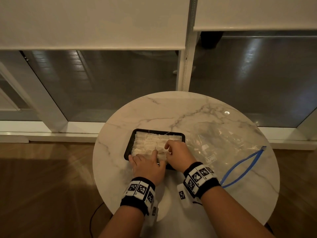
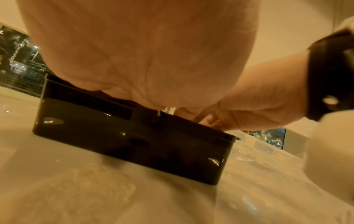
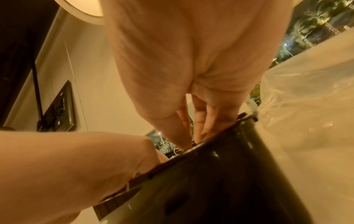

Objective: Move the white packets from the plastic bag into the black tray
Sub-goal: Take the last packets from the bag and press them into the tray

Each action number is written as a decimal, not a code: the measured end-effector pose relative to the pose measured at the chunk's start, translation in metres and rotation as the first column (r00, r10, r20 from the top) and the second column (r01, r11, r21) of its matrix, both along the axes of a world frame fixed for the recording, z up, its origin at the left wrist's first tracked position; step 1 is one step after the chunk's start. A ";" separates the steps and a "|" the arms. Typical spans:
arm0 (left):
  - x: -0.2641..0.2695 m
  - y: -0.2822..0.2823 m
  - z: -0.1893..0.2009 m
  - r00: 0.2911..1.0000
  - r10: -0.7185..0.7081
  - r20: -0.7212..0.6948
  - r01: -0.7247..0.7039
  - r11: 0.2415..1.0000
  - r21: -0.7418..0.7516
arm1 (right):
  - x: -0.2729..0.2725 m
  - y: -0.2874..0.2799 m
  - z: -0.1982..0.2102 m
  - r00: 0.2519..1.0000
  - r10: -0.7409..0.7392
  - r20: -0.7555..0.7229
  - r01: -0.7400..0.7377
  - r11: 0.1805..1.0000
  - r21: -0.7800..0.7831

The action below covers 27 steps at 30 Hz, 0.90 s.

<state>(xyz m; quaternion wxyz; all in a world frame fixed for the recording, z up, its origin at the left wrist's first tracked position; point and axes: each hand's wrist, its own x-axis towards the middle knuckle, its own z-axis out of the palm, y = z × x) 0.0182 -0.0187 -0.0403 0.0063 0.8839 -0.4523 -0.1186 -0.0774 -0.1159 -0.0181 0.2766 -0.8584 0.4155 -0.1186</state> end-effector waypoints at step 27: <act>0.010 0.004 0.020 0.996 0.015 -0.088 -0.027 0.990 -0.142 | -0.016 0.020 -0.006 0.957 0.218 -0.191 -0.219 0.976 0.017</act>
